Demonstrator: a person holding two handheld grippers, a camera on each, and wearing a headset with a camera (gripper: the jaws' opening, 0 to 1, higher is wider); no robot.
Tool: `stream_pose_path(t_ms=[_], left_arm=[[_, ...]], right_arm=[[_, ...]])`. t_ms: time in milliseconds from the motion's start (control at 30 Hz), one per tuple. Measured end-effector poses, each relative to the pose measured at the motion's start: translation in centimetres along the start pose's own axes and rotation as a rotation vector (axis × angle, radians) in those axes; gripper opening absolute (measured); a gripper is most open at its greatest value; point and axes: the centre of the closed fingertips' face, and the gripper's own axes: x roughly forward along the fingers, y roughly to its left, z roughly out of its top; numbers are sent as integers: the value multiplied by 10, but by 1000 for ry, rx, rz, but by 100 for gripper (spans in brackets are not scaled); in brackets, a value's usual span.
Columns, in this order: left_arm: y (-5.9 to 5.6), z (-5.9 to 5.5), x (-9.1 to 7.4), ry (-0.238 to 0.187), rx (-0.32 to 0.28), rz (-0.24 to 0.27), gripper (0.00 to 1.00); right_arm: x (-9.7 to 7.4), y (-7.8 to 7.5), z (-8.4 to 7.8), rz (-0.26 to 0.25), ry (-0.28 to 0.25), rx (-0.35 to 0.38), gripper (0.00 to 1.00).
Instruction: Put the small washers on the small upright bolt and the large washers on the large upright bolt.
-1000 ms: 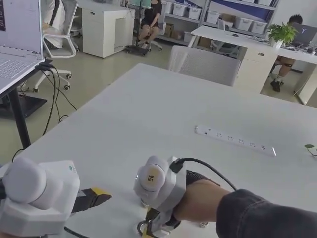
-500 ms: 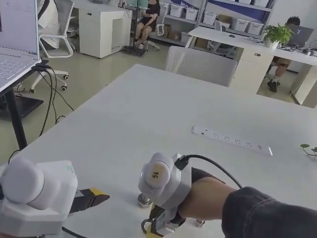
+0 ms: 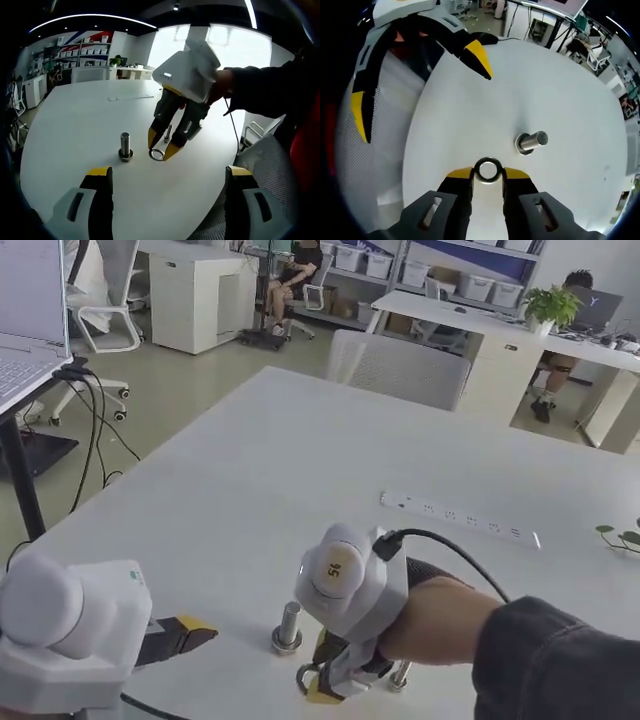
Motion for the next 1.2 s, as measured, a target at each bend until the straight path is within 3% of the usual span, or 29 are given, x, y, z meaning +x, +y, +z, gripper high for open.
stream_pose_path(t_ms=[467, 933, 1200], left_arm=[[-2, 1, 1, -5, 3, -8, 93], [1, 1, 0, -10, 0, -4, 93], [2, 0, -1, -7, -3, -2, 93]], right_arm=[[-42, -19, 8, -68, -12, -28, 23], [-56, -42, 31, -107, -10, -83, 23], [-53, -50, 39, -115, -6, -102, 23]])
